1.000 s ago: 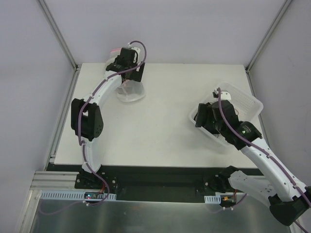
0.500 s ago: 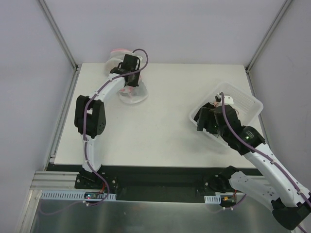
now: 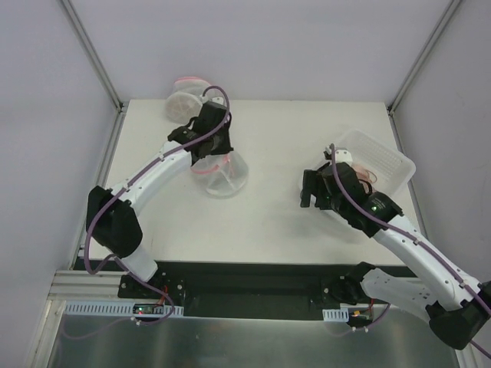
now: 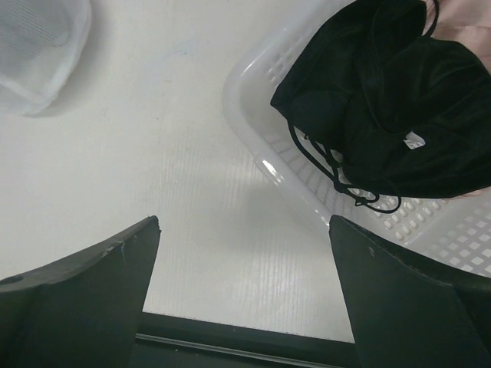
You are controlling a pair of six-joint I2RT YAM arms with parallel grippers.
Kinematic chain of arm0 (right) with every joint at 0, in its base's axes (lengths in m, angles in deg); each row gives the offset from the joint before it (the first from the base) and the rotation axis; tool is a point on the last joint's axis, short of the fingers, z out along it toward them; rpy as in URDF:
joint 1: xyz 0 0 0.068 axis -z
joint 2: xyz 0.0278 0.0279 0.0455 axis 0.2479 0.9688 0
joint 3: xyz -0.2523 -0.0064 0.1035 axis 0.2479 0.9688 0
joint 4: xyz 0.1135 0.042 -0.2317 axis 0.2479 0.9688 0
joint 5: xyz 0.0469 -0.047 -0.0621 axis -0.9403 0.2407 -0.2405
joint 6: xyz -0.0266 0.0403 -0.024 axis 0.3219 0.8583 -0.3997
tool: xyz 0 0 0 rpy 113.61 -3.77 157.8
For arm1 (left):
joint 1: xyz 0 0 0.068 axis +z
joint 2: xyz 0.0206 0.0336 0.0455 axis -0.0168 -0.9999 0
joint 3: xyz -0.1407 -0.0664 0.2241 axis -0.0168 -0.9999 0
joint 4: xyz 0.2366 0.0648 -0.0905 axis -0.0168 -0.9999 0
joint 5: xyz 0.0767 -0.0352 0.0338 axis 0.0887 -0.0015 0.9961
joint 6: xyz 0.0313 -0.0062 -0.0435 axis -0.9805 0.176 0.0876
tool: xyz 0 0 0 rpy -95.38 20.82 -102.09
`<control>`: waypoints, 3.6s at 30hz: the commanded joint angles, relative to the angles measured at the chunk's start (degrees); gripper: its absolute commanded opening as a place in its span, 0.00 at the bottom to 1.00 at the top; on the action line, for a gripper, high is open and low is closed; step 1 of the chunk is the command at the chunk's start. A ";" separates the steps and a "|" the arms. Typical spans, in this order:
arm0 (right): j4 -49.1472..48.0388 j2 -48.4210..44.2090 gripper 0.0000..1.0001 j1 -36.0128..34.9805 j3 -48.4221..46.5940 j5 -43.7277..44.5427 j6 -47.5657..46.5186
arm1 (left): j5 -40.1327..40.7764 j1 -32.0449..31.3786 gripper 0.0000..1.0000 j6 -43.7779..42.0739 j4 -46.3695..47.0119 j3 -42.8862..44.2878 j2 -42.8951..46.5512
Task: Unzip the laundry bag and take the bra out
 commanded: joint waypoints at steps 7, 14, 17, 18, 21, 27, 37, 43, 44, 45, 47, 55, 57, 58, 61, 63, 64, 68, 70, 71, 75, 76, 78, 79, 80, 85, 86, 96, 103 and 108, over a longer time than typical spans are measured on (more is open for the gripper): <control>-0.36 2.09 0.96 -4.72 -0.41 3.87 1.54 | -4.40 -5.53 0.61 -1.72 -2.15 4.20 -5.17; -1.41 1.56 0.96 -5.25 0.21 5.72 1.98 | -5.27 -5.44 0.65 -17.10 -1.97 -4.39 6.77; -2.64 2.53 0.96 -5.42 0.30 5.72 2.07 | -7.38 -5.44 0.65 -20.63 -1.01 -11.41 11.42; -3.25 2.79 0.96 -5.42 0.21 5.20 2.07 | -7.73 -5.44 0.65 -20.89 -0.22 -13.36 12.58; -4.05 4.29 0.96 -5.86 -0.23 4.58 2.16 | -11.60 -5.44 0.63 -23.35 7.06 -21.62 17.24; -3.61 5.78 0.96 -7.53 -1.29 5.45 2.51 | -14.68 -5.44 0.59 -32.14 21.22 -33.59 20.85; -2.38 5.17 0.96 -8.85 -1.11 6.95 3.56 | -12.57 -5.18 0.52 -36.36 29.22 -35.18 17.51; -1.77 4.99 0.96 -9.03 -1.20 7.39 3.57 | -15.55 -3.07 0.54 -36.10 30.37 -36.06 19.88; -1.77 5.08 0.96 -9.11 -1.20 7.48 3.57 | -16.60 -2.46 0.53 -36.01 30.37 -36.32 20.84; -1.77 5.17 0.96 -9.03 -1.20 7.39 3.57 | -17.57 -2.02 0.53 -36.10 30.37 -36.50 21.37; -1.77 5.25 0.96 -9.20 -1.29 7.48 3.56 | -21.68 -0.97 0.51 -36.71 29.59 -37.28 23.65; -2.29 7.28 0.96 -9.64 -2.17 7.04 3.57 | -24.44 0.97 0.51 -37.42 28.00 -38.17 28.50; -2.29 7.63 0.96 -9.90 -2.52 7.04 3.57 | -24.18 1.32 0.62 -38.03 28.00 -37.47 26.57; -2.29 7.98 0.96 -9.99 -2.78 7.04 3.57 | -23.56 1.50 0.64 -38.12 28.00 -37.29 25.69; -2.29 8.42 0.96 -10.43 -3.13 7.13 3.56 | -21.55 2.29 0.65 -37.95 28.35 -36.94 21.83; -2.21 8.33 0.96 -10.61 -3.13 7.21 3.56 | -20.31 2.73 0.65 -37.95 29.83 -37.11 19.10; -2.20 8.51 0.96 -10.70 -3.13 7.30 3.48 | -19.87 2.82 0.65 -37.95 31.41 -37.20 18.40; -1.24 8.68 0.96 -10.78 -3.83 7.56 3.30 | -20.48 3.87 0.63 -37.60 35.55 -37.73 16.37; -1.06 8.60 0.96 -10.87 -3.84 8.00 3.30 | -20.83 4.14 0.61 -37.68 35.91 -37.64 15.84; -0.71 8.68 0.96 -10.87 -3.92 8.09 3.30 | -21.09 4.40 0.58 -37.60 36.08 -37.38 15.15; -0.80 9.91 0.96 -10.96 -4.89 8.80 3.21 | -21.18 4.49 0.42 -36.98 36.26 -36.85 12.94; -0.80 10.26 0.96 -11.05 -5.15 8.62 3.21 | -21.36 4.49 0.39 -36.81 36.26 -36.68 12.59; -0.80 10.97 0.96 -11.31 -6.03 8.36 2.95 | -21.62 4.49 0.26 -36.72 36.44 -36.32 11.71; -0.80 11.58 0.96 -11.40 -6.64 8.36 2.95 | -21.71 4.49 0.19 -36.72 36.44 -36.24 11.62; -0.80 11.85 0.96 -11.49 -7.00 8.44 2.86 | -21.71 4.49 0.10 -36.80 36.44 -35.97 11.36; -0.89 12.64 0.96 -12.19 -8.32 8.27 2.60 | -22.76 4.49 0.00 -35.49 36.26 -35.79 13.11; -1.06 12.55 0.96 -12.19 -8.49 8.18 2.69 | -22.94 4.49 0.00 -35.31 36.17 -35.79 14.51; -2.03 9.39 0.96 -12.63 -6.47 9.41 3.13 | -29.43 4.40 0.00 -26.36 33.10 -39.22 27.78; -2.82 9.12 0.96 -12.72 -5.68 8.10 3.65 | -27.97 4.32 0.62 -25.03 30.73 -40.72 31.05; -3.08 9.30 0.96 -12.81 -5.51 7.48 3.92 | -24.27 3.35 0.73 -30.97 30.20 -41.50 31.13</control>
